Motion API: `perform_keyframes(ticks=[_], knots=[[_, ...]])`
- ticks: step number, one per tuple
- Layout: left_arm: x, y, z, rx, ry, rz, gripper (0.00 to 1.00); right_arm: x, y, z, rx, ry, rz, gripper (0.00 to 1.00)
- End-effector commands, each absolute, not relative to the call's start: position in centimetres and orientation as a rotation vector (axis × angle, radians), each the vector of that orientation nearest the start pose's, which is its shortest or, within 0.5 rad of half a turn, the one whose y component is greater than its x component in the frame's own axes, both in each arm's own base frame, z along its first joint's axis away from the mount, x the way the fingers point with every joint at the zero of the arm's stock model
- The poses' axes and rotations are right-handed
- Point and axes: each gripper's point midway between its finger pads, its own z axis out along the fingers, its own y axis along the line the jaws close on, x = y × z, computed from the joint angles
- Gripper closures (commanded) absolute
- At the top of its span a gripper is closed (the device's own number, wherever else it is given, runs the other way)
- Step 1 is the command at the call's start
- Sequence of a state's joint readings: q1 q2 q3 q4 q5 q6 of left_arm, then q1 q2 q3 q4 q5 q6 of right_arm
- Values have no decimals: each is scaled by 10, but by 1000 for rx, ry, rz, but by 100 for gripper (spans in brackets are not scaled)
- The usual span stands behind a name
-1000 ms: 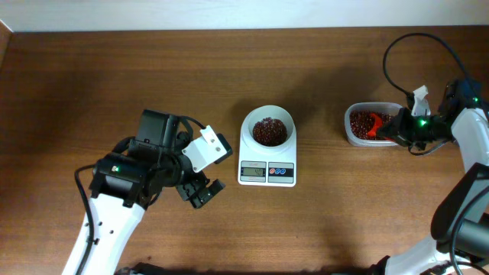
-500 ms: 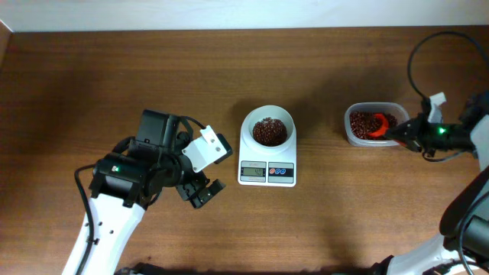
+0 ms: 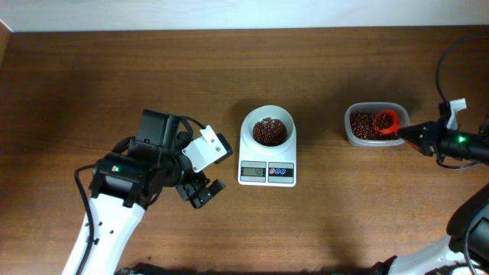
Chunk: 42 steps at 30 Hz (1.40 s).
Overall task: Scoop and weigh 50g on scale
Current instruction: 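Dip the red scoop into the beans and fill it, then lift the filled scoop and carry it over the white bowl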
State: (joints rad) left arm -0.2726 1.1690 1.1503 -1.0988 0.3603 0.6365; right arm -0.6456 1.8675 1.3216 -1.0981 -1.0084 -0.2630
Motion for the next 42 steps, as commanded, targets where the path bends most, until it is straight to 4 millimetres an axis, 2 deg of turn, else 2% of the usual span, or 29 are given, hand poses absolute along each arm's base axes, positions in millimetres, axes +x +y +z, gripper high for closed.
perform_keyframes(ticks=[1,10,14,20,22,31,37,42], knots=[[241,-132,209,1253,2262,-365,1,349,-72,134,484,2335,1353,96],[241,-132,209,1253,2262,-366,1,355,-65,155,474,2206,1474,96],[241,-132,209,1253,2262,-366,1,358,-54,158,443,2203,1503,96],[241,-132,209,1253,2262,-366,1,365,-8,167,303,2206,1613,96],[241,-132,209,1253,2262,-365,1,366,15,171,229,2204,1664,96],[241,-132,209,1253,2262,-366,1,357,96,177,-30,2258,1792,96],[241,-132,209,1253,2262,-365,1,351,127,176,-162,2274,1816,96],[241,-132,209,1253,2262,-365,1,349,144,176,-258,2268,1810,96]])
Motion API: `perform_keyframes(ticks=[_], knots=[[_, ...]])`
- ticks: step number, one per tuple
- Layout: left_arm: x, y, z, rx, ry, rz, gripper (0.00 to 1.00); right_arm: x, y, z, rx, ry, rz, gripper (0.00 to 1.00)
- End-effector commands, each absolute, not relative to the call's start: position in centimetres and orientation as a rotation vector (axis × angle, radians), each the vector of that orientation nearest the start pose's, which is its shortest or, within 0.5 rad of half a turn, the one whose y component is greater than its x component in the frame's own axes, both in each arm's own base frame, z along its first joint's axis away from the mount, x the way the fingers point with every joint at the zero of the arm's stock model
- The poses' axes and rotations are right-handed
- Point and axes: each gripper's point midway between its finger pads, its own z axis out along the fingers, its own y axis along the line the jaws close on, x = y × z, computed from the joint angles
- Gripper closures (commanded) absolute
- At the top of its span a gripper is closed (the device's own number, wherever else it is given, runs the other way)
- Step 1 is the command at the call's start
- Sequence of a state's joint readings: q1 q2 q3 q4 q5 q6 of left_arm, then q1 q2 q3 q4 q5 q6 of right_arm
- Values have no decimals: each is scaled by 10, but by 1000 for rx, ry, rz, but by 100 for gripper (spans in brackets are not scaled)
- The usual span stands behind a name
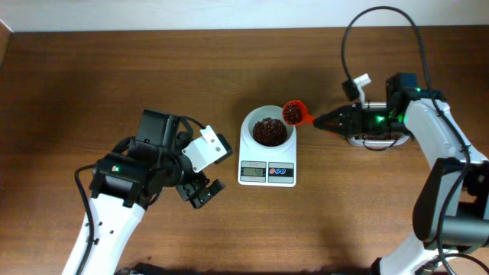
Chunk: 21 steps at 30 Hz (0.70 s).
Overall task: Scoop and weigh 50g on scale
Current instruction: 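Lift the filled scoop and carry it over the white bowl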
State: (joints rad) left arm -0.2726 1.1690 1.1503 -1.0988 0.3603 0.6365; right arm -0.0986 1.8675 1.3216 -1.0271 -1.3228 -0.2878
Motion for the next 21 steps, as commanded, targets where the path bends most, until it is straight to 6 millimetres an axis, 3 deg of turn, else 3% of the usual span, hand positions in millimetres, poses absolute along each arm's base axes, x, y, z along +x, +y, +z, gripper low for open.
perform_keyframes(ticks=[1,9,16,21], knots=[[241,-132,209,1253,2262,-366,1,348,147,175,-272,2271,1807,96],[241,-132,209,1253,2262,-366,1,351,158,160,-341,2351,1707,96],[241,-132,209,1253,2262,-366,1,351,159,137,-414,2492,1497,96],[241,-132,209,1253,2262,-366,1,357,164,141,-466,2490,1444,96]])
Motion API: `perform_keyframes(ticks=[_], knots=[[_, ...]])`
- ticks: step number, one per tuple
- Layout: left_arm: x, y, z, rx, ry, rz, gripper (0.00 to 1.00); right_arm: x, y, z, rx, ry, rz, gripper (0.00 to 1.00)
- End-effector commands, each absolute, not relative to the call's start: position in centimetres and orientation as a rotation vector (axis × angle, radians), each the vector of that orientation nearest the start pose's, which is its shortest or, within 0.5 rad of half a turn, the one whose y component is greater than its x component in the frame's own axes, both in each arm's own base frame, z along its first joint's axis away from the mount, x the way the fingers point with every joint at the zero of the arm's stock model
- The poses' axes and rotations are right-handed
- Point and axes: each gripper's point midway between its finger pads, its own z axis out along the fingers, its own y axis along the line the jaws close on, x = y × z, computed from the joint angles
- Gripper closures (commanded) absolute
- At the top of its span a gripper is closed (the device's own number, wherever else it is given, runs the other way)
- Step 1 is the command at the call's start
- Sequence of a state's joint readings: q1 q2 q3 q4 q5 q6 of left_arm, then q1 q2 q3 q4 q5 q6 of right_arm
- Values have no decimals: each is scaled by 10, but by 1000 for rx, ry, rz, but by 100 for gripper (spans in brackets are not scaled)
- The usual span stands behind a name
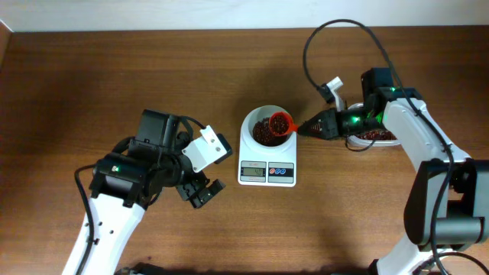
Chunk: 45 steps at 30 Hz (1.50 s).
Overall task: Scoop and weigh 50g on scale
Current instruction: 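Lift the filled scoop and carry it over the white bowl, then tip the red scoop over the bowl to pour the beans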
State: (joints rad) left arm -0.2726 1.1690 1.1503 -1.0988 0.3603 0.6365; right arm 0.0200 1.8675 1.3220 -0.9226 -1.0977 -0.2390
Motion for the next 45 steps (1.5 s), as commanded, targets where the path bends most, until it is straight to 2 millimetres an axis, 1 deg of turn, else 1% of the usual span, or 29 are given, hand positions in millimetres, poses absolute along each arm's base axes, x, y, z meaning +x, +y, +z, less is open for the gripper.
perform_keyframes(ticks=[1,5,9,13,19,27,32,41,45], knots=[[241,-132,209,1253,2262,-366,1,359,166,143,-483,2488,1430,96],[241,-132,209,1253,2262,-366,1,364,175,148,-557,2494,1350,96],[241,-132,209,1253,2262,-365,1,370,176,141,-609,2552,1192,96],[241,-132,209,1253,2262,-365,1,372,174,135,-631,2583,1107,96],[241,-132,209,1253,2262,-366,1,371,178,130,-686,2612,988,96],[241,-132,209,1253,2262,-365,1,376,181,140,-705,2577,969,96],[241,-132,209,1253,2262,-366,1,381,182,150,-713,2549,957,96],[241,-132,209,1253,2262,-366,1,378,182,152,-714,2555,955,96],[241,-132,209,1253,2262,-365,1,375,186,160,-739,2537,930,96]])
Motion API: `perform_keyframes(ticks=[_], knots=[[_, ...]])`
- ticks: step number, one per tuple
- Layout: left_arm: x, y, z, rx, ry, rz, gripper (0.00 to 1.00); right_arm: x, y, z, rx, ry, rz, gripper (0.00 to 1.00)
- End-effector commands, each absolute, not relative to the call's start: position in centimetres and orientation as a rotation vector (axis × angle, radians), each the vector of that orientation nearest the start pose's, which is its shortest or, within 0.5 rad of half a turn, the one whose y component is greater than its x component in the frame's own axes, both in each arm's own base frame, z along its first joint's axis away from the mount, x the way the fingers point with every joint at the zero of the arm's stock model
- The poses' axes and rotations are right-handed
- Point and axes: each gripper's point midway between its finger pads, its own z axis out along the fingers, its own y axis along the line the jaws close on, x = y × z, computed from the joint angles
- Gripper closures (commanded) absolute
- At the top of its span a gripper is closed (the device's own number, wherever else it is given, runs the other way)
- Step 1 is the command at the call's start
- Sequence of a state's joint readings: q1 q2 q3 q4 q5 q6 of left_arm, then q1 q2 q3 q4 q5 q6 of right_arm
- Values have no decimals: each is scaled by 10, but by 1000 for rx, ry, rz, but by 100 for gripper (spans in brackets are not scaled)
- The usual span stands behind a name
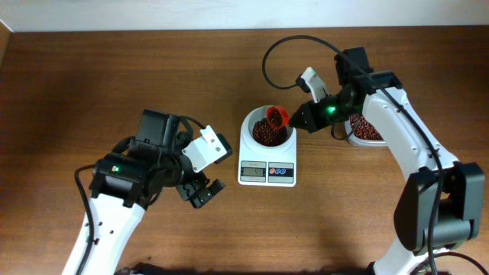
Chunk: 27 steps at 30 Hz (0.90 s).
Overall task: Scoop and weigh 50g on scale
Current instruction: 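Tip the red scoop over the bowl to pour the beans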
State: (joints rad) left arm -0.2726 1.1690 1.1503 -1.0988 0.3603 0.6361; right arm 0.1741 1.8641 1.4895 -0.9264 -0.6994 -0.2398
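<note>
A white digital scale (267, 173) sits mid-table with a white bowl (267, 127) of dark red-brown beans on its platform. My right gripper (298, 120) is shut on the handle of a red scoop (277, 117), which is tipped over the bowl's right side. The clear tub (365, 131) of beans lies to the right, partly hidden by my right arm. My left gripper (203, 191) rests low at the left of the scale, open and holding nothing. The scale's display is too small to read.
The back edge of the brown table meets a white wall along the top. A black cable loops above my right arm (397, 114). My left arm (122, 183) fills the front left.
The right gripper has moved slightly left and up, and the red scoop is now tipped further over the bowl, showing fewer beans. The left arm has not moved.
The right gripper held the red scoop in the bean tub at the far right. Then the loaded scoop was beside the bowl's right rim, then over the bowl. Now it is tilted above the beans in the bowl. The left arm stayed still throughout.
</note>
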Motion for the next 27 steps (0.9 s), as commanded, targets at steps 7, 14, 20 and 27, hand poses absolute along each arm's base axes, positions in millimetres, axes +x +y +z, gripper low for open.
perform_keyframes(ticks=[7,14,20,27], knots=[[241,-132,209,1253,2262,-365,1,371,184,157,-776,2577,776,96],[241,-132,209,1253,2262,-366,1,369,183,160,-775,2578,777,96],[241,-132,209,1253,2262,-365,1,369,184,161,-777,2572,787,96],[241,-132,209,1253,2262,-366,1,369,184,161,-777,2572,786,96]])
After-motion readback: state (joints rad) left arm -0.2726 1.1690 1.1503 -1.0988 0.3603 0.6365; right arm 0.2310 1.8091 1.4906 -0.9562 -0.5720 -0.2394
